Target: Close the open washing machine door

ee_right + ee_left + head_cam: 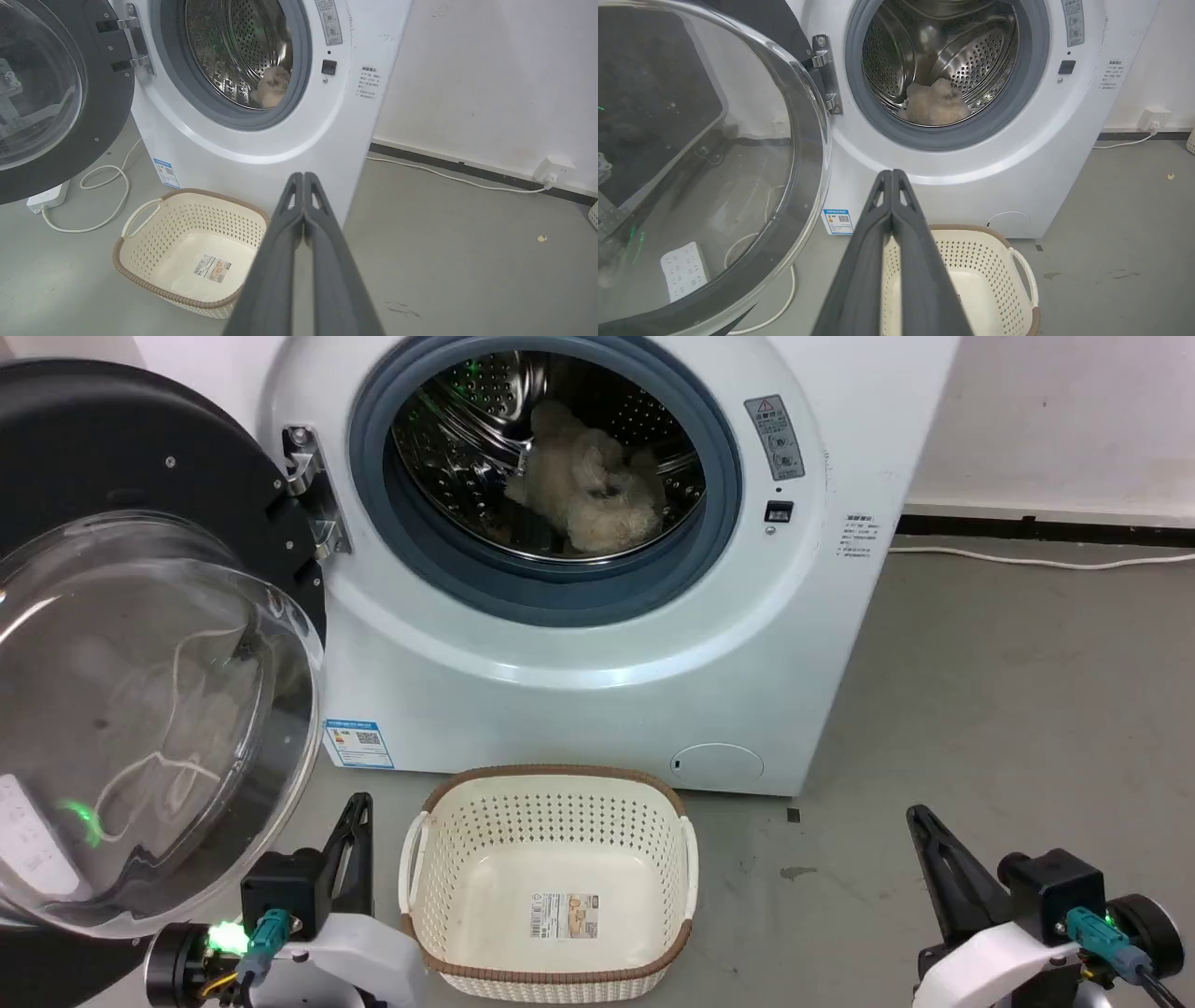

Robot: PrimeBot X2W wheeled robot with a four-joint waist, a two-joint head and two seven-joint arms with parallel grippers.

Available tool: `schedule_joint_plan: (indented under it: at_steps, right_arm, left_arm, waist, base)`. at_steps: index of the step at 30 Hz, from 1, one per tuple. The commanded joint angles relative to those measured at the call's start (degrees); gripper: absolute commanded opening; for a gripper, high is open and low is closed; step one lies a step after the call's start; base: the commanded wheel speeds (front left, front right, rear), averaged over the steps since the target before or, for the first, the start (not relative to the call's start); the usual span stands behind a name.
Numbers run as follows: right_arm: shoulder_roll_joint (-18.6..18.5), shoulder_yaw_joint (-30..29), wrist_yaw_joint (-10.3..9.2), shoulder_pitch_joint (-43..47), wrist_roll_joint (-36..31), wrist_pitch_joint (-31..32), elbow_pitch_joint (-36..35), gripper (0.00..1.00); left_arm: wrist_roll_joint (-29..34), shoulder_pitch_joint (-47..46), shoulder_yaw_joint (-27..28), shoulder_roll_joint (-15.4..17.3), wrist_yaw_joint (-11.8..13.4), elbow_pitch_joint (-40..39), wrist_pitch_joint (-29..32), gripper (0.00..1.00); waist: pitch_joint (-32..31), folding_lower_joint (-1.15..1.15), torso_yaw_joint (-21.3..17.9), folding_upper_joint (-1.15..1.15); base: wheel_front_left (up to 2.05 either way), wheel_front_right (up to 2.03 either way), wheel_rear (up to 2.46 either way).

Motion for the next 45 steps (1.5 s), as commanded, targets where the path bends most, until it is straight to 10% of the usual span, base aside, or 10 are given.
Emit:
schedule_joint_plan:
  at_steps: [1, 28, 29, 45]
  right_arm:
    - [0.3, 0.0, 0.05, -0.8, 0.3, 0.0, -0.3, 0.00]
    - [0.3, 0.0, 0.05, -0.8, 0.3, 0.0, -0.3, 0.00]
    - [0.0, 0.0, 0.00, 0.0, 0.0, 0.0, 0.0, 1.00]
    - [0.0, -0.6, 0.01, 1.0, 0.9, -2.0, 0.0, 1.00]
  left_arm:
    - [0.2, 0.5, 0.1, 0.0, 0.1, -0.2, 0.0, 0.00]
    - [0.2, 0.5, 0.1, 0.0, 0.1, -0.2, 0.0, 0.00]
    - [0.0, 0.0, 0.0, 0.0, 0.0, 0.0, 0.0, 1.00]
    - [-0.1, 0.2, -0.7, 0.1, -0.5, 0.3, -2.0, 1.00]
  waist:
    - [0.0, 0.00, 0.0, 0.00]
    - [0.0, 0.00, 0.0, 0.00]
    - [0.0, 0.00, 0.0, 0.00]
    - [-0.4, 0.00, 1.9, 0.00]
  base:
    - [0.00, 0.00, 0.00]
    - [0.00, 0.00, 0.00]
    - [0.00, 0.00, 0.00]
    - [0.00, 0.00, 0.00]
